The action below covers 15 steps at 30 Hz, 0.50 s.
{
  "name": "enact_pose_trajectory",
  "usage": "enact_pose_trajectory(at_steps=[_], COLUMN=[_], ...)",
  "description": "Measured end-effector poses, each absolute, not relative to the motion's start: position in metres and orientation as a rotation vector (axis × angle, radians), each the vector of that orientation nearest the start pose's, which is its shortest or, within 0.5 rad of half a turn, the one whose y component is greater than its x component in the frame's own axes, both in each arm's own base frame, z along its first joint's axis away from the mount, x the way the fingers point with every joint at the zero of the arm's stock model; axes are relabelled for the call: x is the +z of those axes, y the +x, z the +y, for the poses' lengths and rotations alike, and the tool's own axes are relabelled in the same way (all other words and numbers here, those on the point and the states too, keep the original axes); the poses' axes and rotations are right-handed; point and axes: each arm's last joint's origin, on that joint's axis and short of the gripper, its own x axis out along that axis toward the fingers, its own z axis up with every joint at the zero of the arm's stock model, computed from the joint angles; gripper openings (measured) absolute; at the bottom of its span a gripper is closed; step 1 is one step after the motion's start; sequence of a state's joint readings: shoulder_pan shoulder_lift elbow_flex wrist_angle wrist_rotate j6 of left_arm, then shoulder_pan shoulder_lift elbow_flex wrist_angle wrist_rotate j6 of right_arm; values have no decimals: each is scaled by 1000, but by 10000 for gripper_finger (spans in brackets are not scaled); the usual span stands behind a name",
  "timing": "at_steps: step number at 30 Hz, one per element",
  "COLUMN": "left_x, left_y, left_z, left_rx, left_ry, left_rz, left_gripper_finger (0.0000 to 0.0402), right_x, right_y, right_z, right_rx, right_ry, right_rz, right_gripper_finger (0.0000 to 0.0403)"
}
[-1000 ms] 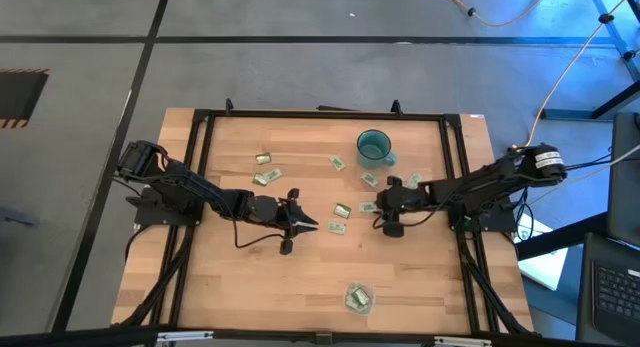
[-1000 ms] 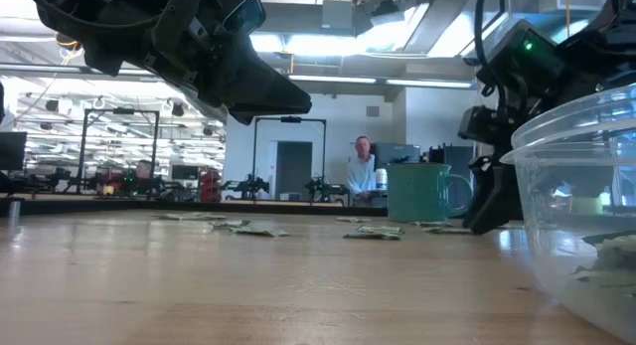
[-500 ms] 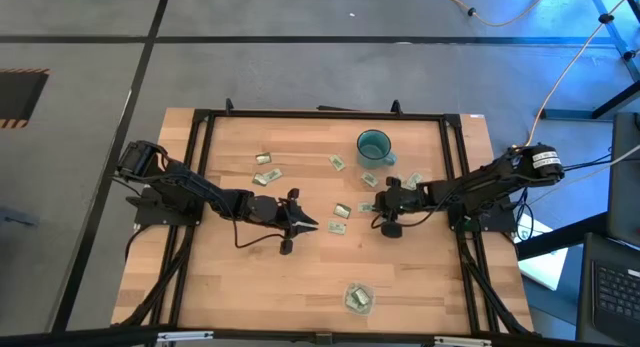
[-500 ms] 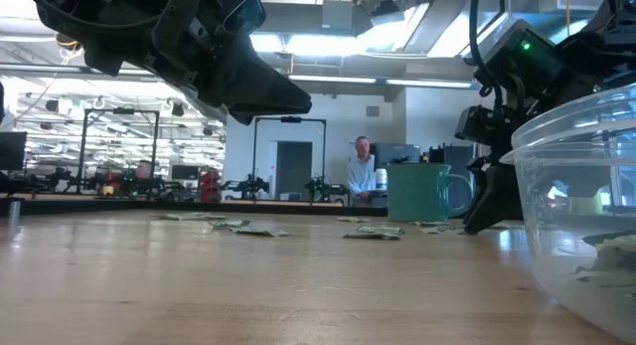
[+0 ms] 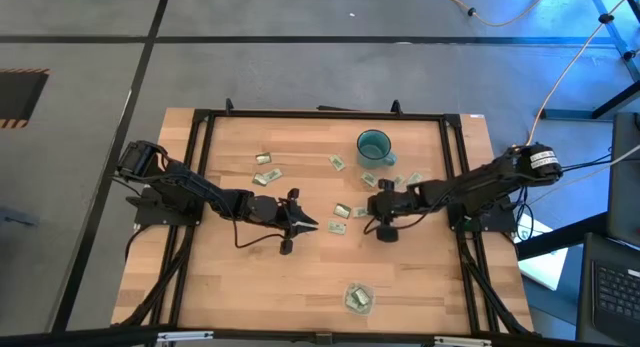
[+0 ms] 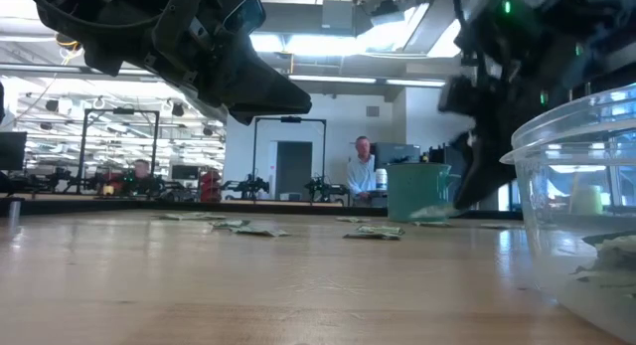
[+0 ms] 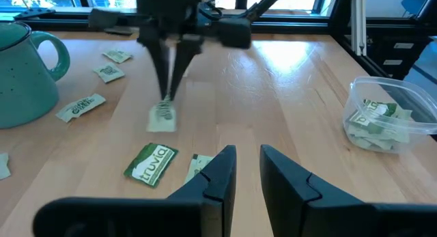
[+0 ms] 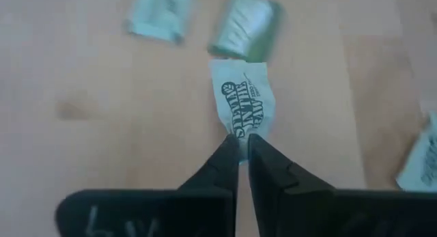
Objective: Pick and place items into bin
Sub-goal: Put the light green stevia packet into the transparent bin
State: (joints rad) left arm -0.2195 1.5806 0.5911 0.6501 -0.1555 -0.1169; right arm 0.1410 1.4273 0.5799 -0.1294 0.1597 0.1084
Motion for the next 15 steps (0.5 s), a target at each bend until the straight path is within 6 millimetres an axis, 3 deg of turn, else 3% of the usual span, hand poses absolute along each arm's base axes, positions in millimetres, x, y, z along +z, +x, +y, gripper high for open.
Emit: enact_pose_trajectory(at_steps=[5,10,15], left_x=[163,163,163], left_y=[292,292,292], left_z=[-61,-61,-61], left_rx=[-44,-44,-44], left_ry=[-52,-52,-51], left_rz=[340,340,340], left_gripper_finger=[61,61,61], right_x=[178,215,228], right_y=[255,255,241], right_z=[68,122,163], right_rx=[14,141,214], right_ry=[-35,24,77], right_rz=[968,894,809], right_gripper_finger=[21,21,21])
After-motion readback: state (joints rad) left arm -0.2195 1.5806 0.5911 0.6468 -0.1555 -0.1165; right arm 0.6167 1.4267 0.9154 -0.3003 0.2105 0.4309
